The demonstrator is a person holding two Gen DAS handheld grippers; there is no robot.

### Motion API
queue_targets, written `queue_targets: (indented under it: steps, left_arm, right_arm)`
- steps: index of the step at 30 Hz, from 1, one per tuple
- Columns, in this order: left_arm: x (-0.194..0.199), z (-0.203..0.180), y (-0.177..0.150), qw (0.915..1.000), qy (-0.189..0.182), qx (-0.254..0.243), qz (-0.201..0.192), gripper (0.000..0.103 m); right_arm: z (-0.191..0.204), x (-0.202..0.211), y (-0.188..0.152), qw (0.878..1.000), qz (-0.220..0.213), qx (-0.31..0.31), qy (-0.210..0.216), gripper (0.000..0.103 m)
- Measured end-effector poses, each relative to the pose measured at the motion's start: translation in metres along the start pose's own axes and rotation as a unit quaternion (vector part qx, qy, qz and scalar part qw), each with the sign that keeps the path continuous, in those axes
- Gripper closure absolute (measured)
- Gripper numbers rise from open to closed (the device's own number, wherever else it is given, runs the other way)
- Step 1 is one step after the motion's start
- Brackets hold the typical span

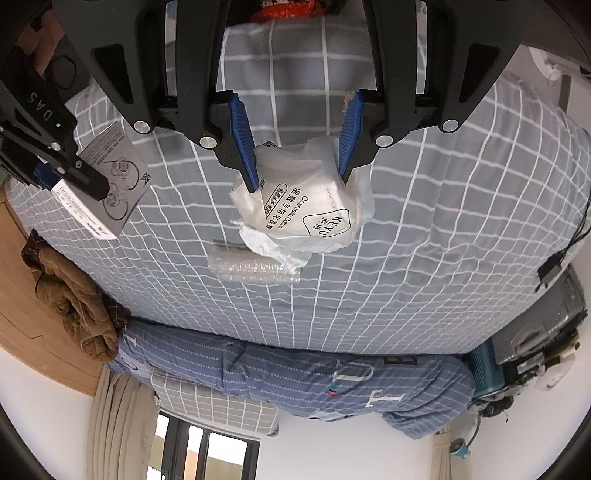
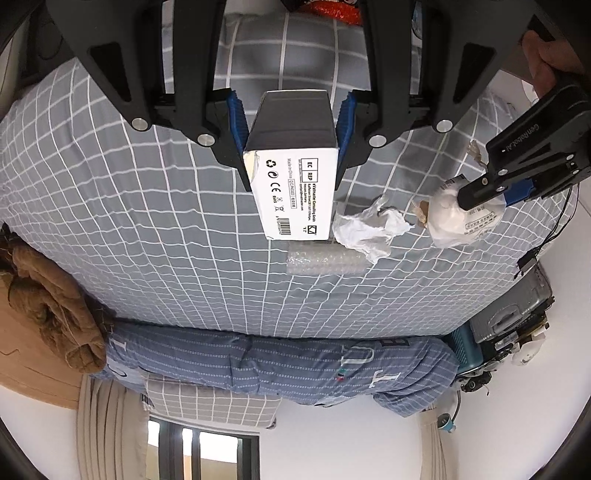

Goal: Collect trash
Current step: 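Carry the mask bag and white box with both tools over the bin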

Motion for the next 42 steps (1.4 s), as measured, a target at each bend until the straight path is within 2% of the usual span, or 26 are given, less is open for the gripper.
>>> queue_targets:
  steps: [16, 22, 30, 42]
  left_arm:
    - [0.079, -0.022, -0.046, 0.9999, -0.010, 0.000, 0.008, 0.062]
    - [0.100, -0.031, -0.074, 0.9995, -0.015, 0.001, 0.027, 0.062]
    - [0.113, -0.039, -0.107, 0.9981, -0.019, -0.006, 0.059, 0.062]
    - [0.116, -0.028, -0.143, 0.9959, -0.004, 0.006, 0.090, 0.062]
  right_arm:
    - [-0.007, 0.086, -0.035, 1.000, -0.010, -0.005, -0.002, 0.065]
    - [-0.003, 0.115, -0.059, 1.000, 0.002, -0.002, 0.004, 0.065]
    - [-0.003, 0.134, -0.095, 0.999, 0.031, 0.012, 0.003, 0.065]
    - [-0.003, 0.129, -0.146, 0.997, 0.079, 0.019, -0.006, 0.065]
Point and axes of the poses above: each gripper's, at about its wrist camera, not at the fingertips, and x roughly against the way its jaws point, z to its left, y to its top, the point moved 7 cm from there along -x, roughly the way its jaws point, and after that the axes turned 13 degrees about -y, right-handed, at the moved point
